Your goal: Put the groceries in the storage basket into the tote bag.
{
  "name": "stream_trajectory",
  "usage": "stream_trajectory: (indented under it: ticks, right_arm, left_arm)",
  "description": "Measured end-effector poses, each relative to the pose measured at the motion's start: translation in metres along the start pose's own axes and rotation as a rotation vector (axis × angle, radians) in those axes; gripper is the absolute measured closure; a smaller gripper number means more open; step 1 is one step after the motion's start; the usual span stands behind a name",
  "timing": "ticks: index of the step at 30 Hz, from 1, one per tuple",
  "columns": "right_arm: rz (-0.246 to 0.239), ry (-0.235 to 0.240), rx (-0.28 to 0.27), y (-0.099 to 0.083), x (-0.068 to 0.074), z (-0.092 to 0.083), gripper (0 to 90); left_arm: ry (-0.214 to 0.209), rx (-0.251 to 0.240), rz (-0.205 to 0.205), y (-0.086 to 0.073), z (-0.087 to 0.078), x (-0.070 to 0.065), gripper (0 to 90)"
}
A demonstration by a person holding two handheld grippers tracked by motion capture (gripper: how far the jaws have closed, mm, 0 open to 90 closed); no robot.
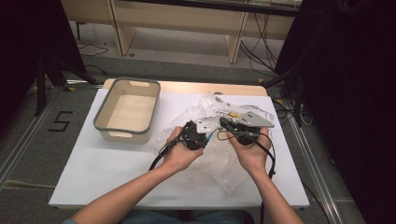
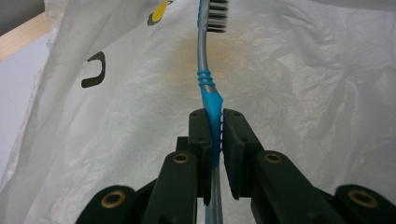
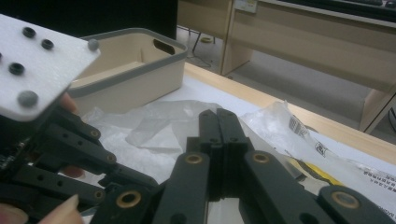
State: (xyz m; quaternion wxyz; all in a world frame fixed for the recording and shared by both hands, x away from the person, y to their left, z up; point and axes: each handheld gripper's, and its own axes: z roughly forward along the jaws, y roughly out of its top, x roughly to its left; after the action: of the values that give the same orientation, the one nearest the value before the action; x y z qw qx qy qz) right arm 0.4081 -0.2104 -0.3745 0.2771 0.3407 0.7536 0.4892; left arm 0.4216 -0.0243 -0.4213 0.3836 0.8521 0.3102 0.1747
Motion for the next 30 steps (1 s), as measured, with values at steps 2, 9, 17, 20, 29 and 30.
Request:
stream_trajectory:
  ticks: [2,9,17,20,29,30]
  right_arm:
    - [0.0,0.0,0.001,0.0,0.0,0.0,90.0]
    - [-0.003,-0.002,-0.001,0.0,-0.001,0.0,90.0]
    - [0.0,-0.006,0.002,-0.001,-0.002,0.0,90.0]
    - [0.001,-0.008,0.002,-0.001,-0.002,0.0,90.0]
    - [0.005,-0.007,0.006,-0.003,-0.003,0.0,90.0]
    - [0.006,-0.008,0.006,-0.003,-0.003,0.0,90.0]
  left_arm:
    - [0.014,-0.004,0.011,0.0,0.004,-0.001,81.8]
    - [0.039,-0.027,0.038,-0.001,0.017,-0.005,81.7]
    - [0.042,-0.07,0.061,-0.003,0.028,-0.007,81.6]
    - [0.045,-0.092,0.056,-0.004,0.033,-0.008,81.6]
    - [0.041,-0.113,0.085,-0.006,0.031,-0.009,63.2]
    - [0.037,-0.125,0.085,-0.008,0.026,-0.01,61.3]
